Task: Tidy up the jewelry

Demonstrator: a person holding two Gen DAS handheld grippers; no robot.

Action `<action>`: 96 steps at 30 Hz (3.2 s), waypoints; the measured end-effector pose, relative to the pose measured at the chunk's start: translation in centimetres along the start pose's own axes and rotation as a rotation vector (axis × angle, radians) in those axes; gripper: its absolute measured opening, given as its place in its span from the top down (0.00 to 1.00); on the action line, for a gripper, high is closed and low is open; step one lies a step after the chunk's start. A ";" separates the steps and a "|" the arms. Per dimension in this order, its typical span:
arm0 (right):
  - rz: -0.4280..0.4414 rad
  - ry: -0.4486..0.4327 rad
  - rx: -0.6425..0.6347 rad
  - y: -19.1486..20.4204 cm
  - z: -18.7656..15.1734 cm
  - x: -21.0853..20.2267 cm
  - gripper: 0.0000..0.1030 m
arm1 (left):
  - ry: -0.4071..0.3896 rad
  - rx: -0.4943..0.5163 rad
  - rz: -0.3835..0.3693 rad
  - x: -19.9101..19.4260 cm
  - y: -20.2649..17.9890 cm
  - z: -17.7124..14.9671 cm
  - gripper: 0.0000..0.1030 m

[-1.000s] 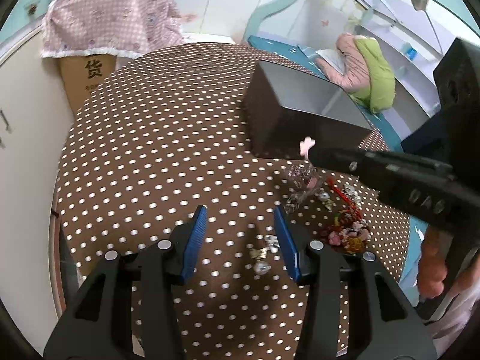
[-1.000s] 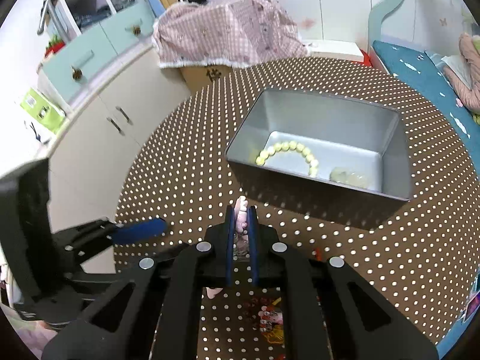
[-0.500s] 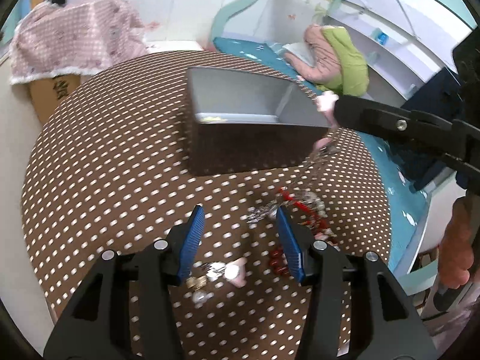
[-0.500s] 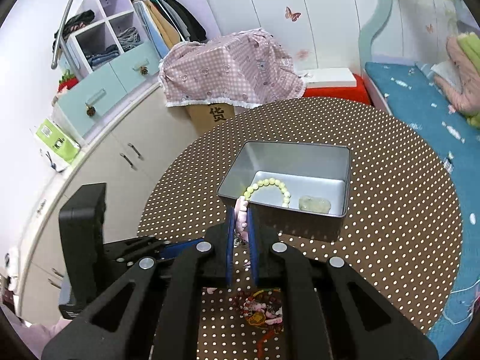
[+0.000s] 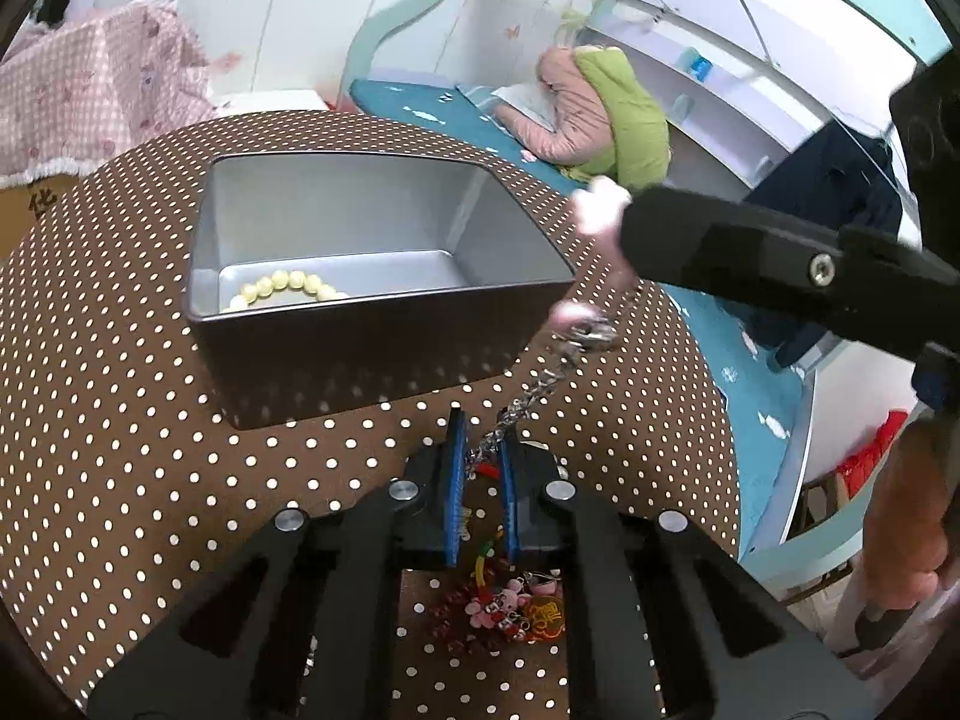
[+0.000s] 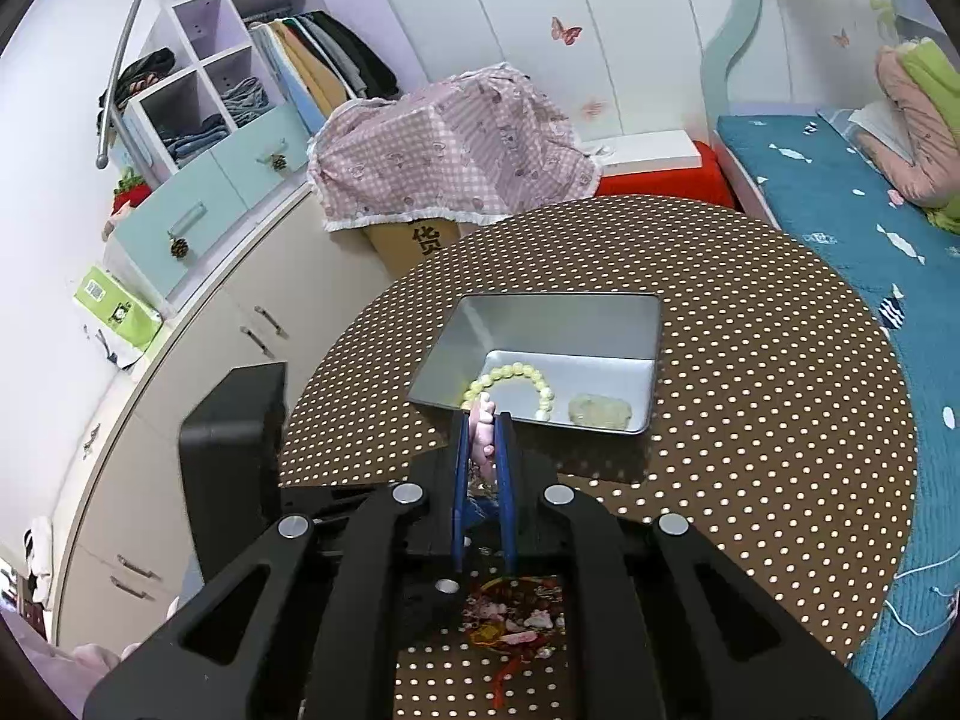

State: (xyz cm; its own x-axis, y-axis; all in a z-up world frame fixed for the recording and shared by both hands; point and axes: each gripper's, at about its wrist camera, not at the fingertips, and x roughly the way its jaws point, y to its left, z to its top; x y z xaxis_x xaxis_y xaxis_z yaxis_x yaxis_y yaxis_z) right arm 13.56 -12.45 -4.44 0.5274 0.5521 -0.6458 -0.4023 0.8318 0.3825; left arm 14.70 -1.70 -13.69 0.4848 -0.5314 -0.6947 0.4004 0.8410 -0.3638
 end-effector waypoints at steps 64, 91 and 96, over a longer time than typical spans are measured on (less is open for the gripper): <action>0.163 0.028 0.144 -2.3 -0.7 -0.9 0.94 | -0.057 0.120 0.045 -3.9 -0.5 0.2 0.61; 0.086 0.123 0.141 -3.2 -2.5 1.4 0.93 | -0.075 0.048 0.154 -3.0 1.2 1.3 0.96; 0.054 0.188 0.133 -3.3 -3.1 3.7 0.93 | -0.120 0.044 0.150 -5.3 1.4 1.5 0.96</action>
State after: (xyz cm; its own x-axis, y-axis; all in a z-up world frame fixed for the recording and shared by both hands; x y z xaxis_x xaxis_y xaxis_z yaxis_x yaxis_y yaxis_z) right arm 14.48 -13.32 -10.15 0.3544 0.5856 -0.7291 -0.3172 0.8087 0.4953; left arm 13.86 2.13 -9.58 0.6302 -0.4106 -0.6590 0.3489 0.9080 -0.2322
